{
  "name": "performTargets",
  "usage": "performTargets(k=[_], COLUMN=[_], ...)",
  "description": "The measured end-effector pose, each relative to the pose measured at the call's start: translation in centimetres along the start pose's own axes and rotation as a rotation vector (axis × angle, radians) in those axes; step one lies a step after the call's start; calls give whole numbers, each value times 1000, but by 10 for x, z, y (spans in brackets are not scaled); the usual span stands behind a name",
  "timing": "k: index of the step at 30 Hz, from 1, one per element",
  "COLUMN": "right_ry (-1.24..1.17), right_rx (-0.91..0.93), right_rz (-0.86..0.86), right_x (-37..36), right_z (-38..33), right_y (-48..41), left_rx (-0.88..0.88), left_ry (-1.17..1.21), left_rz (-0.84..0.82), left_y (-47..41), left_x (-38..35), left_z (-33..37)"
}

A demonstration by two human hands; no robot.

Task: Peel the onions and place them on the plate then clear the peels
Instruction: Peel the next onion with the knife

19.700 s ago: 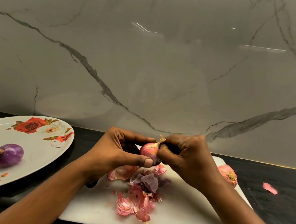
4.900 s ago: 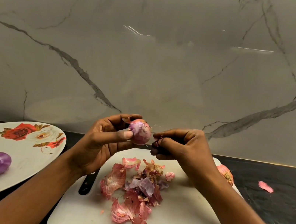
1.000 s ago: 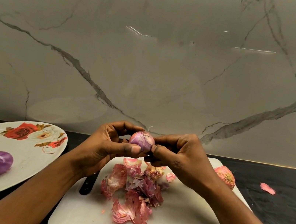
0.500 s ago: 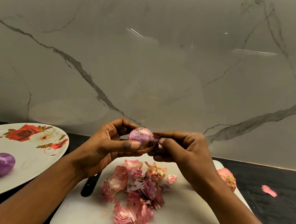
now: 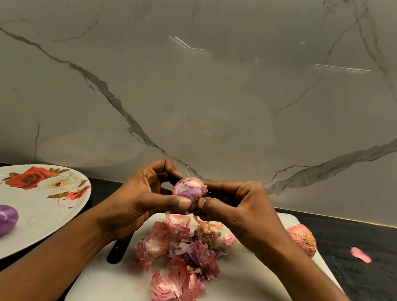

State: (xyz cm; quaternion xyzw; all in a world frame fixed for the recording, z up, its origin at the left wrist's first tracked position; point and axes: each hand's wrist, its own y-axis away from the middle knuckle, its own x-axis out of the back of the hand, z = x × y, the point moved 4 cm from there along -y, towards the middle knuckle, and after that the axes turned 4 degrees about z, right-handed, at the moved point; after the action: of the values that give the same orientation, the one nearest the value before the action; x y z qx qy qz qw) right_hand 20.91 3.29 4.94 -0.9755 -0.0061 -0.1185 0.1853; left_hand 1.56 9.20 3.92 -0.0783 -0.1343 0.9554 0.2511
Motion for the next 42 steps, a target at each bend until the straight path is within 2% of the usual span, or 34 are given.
performTargets(k=[14,19,26,35,42], right_ry=[28,23,-10,43,-15], right_rx=[21,37,17,84,43], right_rz=[-23,36,4,41,-16], right_x=[1,3,1,3,1], right_z=[2,4,1,3,3], right_y=[-2,-2,-1,-2,-2], left_rx=[-12,8,-1,7,11], left_ry=[-3,47,43,64,73], left_rz=[-17,-44,-7,-32,-21], left_y=[2,0,0,0,-1], left_x=[-3,-1,-1,-2,-1], left_z=[0,-1,0,1,0])
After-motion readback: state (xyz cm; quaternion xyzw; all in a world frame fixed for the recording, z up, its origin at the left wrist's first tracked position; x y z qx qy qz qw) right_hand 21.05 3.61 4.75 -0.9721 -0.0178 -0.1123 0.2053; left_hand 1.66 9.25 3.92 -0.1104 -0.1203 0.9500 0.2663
